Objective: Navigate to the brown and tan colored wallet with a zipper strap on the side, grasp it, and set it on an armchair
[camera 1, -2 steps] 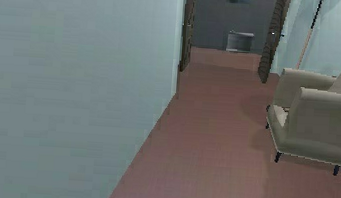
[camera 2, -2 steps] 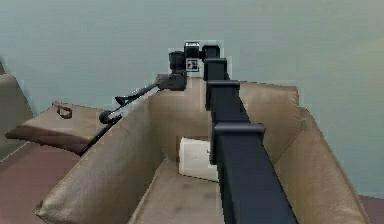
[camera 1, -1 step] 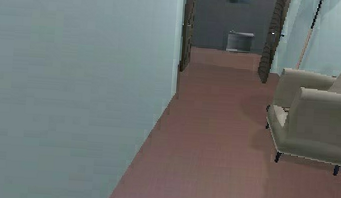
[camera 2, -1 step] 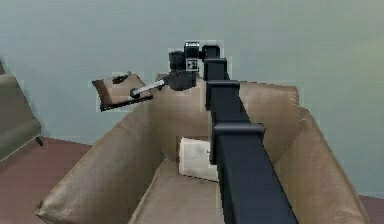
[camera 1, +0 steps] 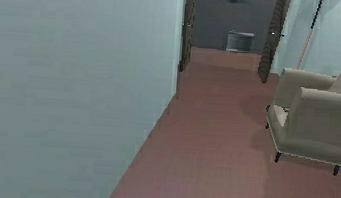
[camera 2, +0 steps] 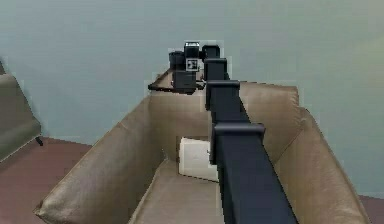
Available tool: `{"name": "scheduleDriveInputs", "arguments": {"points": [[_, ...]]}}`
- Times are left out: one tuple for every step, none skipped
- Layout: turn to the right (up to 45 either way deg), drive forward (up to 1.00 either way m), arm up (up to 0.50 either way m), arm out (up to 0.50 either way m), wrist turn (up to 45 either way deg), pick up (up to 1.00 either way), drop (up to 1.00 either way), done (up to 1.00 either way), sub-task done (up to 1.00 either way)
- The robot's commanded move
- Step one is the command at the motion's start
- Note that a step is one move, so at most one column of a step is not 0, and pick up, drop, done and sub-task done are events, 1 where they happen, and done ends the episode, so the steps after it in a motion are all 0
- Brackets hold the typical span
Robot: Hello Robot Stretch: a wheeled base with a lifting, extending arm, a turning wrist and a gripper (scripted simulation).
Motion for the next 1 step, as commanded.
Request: {"name": "scheduleDriveInputs", "arguments": {"points": [[0.0,0.00,-0.26,0.00,0.0,0.00,0.00,0.00,0.00]]}}
